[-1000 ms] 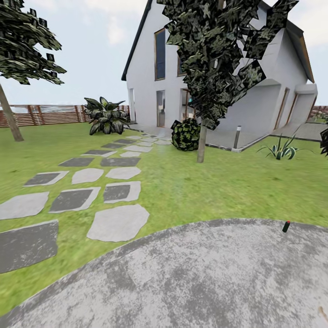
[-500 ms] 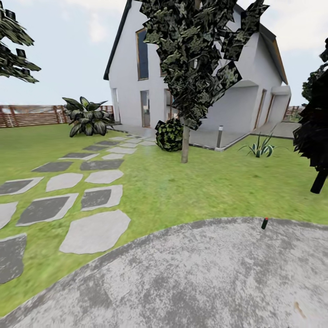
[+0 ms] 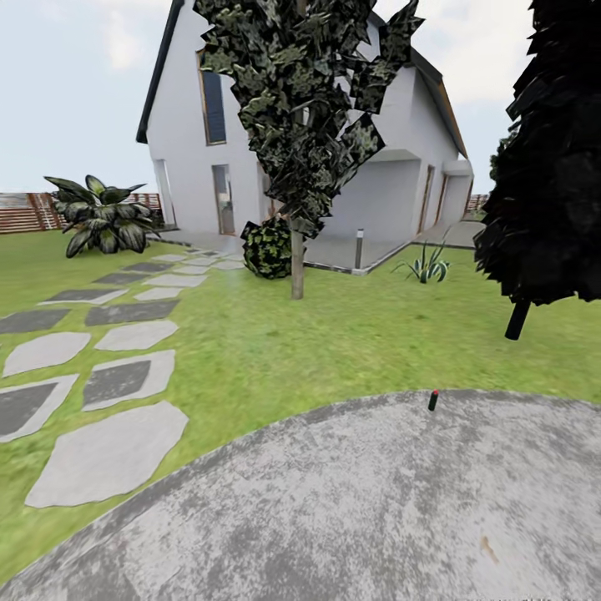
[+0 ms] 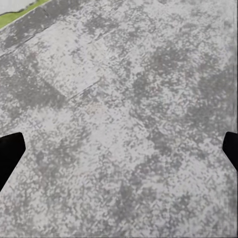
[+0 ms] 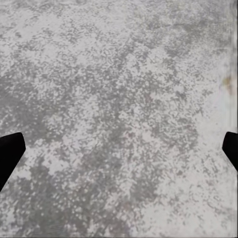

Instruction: In the garden, pick up the pesticide atomizer on the floor and spray pesticide onto both trees until each tree trunk is fully covered.

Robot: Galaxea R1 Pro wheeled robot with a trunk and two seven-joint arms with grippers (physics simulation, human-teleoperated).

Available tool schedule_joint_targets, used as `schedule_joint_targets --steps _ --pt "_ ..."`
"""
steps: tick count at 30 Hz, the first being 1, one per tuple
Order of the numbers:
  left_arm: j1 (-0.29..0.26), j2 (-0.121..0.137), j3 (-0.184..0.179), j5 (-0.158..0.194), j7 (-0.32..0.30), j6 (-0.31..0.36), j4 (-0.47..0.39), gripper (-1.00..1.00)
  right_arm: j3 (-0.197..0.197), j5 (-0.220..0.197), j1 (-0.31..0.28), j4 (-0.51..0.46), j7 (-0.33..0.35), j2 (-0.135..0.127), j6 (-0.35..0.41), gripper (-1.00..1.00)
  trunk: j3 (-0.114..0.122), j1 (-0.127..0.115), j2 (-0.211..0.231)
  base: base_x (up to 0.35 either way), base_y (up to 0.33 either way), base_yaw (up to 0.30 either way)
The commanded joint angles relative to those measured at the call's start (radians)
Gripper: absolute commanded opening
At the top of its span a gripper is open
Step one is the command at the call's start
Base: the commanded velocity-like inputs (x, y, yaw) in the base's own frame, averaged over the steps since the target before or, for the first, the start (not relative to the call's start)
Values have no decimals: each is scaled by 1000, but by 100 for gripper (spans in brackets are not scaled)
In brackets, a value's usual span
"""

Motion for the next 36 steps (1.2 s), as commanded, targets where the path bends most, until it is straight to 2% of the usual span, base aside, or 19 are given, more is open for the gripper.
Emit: schedule_joint_targets --steps 1,15,36 --pt "0 0 -1 8 0 -3 0 100 -1 0 -1 1 0 0 -3 100 -1 0 0 186 -266 -279" --pt "0 0 0 7 0 -3 8 100 -1 0 -1 1 -1 0 -3 100 -1 0 0 229 -259 -260" --pt "0 0 -1 7 0 -3 8 100 -1 0 -1 -2 -2 0 -4 100 -1 0 0 264 -232 -12"
